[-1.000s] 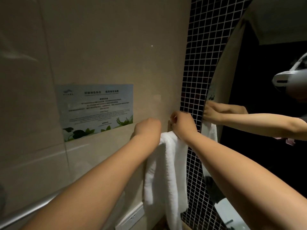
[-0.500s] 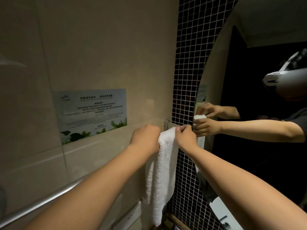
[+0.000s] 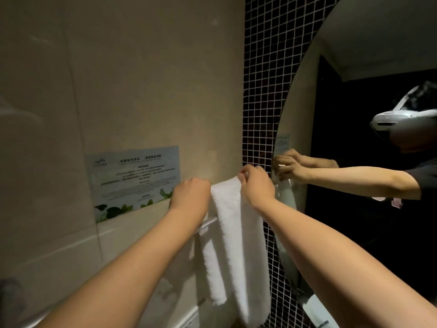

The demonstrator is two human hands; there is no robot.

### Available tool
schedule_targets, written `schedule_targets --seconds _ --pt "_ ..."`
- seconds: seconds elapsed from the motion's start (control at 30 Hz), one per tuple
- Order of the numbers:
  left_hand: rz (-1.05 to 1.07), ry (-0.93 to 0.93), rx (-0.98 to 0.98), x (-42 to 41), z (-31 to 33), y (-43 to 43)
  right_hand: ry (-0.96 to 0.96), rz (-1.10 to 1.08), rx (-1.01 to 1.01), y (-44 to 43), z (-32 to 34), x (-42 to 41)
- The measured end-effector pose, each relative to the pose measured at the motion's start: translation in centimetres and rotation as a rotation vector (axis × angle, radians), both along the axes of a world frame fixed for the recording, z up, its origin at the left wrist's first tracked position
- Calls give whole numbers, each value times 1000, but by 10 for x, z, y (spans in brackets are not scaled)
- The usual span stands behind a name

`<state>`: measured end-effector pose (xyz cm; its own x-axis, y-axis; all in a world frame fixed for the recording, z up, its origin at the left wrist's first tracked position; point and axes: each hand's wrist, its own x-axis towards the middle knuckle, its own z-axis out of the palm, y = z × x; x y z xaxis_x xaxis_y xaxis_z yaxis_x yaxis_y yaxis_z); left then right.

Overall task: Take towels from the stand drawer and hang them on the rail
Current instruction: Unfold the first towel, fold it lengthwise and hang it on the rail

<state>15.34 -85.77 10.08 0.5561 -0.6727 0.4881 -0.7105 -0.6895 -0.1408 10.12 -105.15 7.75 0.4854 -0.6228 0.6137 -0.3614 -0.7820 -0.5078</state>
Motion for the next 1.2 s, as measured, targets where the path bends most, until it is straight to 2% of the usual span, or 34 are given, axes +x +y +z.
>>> schedule_targets --seconds 0.07,0.13,0.2,0.33,0.47,0.6,0.8,0.93,1.1,1.2 --pt "-4 91 6 7 -9 4 140 57 40 0 -8 4" --pt "-91 228 -50 13 -20 6 194 68 94 -2 -22 7" --pt "-156 323 -86 13 -26 3 159 11 130 -3 -32 5" --pt "-192 370 -77 15 -30 -6 148 -113 274 -4 -42 3" --pt "-204 407 -139 16 -31 -12 67 -110 474 -6 -43 3" --pt "-175 443 -147 12 -35 -16 -24 -75 543 -12 -46 -4" --pt "5 420 -33 12 -24 -24 -38 44 262 -10 -50 -10" --pt "-61 458 -90 19 -22 -17 -28 49 166 -10 -45 -6" --pt "-155 469 -99 13 -28 -20 0 -68 115 -6 -50 -2" --pt "-164 283 -86 2 -31 -23 -63 -136 79 3 -62 -4"
